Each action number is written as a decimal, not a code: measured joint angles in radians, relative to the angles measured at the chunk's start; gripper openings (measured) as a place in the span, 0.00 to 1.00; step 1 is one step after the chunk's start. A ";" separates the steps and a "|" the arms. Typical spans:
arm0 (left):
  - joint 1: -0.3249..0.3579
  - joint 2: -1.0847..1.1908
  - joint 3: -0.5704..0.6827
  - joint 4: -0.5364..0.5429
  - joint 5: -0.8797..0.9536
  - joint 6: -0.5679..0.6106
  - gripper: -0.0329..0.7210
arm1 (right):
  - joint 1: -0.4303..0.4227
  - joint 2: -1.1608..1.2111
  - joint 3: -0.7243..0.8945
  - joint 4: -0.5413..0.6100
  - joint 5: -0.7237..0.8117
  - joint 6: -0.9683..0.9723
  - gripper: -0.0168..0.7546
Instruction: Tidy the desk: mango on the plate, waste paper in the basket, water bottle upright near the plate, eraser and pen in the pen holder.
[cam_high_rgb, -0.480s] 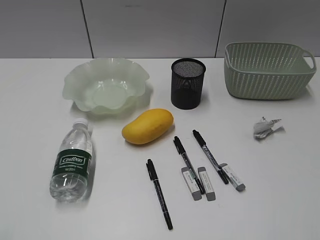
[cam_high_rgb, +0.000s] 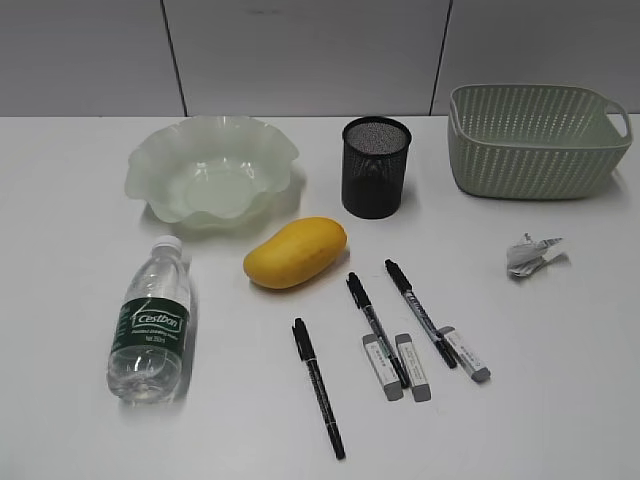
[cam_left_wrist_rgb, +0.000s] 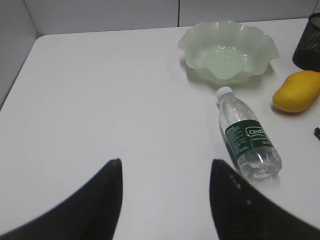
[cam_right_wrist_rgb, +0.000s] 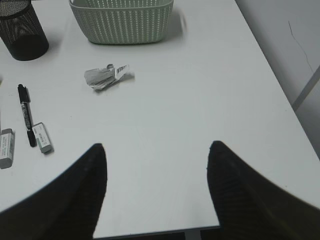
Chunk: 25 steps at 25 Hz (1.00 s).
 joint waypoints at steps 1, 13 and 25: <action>0.000 0.000 0.000 0.000 0.000 0.000 0.60 | 0.000 0.000 0.000 0.000 0.000 0.000 0.67; 0.000 0.000 0.000 0.001 0.000 0.000 0.58 | 0.000 0.000 0.000 0.000 0.000 0.000 0.67; 0.000 0.452 -0.073 -0.448 -0.411 0.369 0.55 | 0.000 0.000 0.000 -0.001 0.000 0.000 0.67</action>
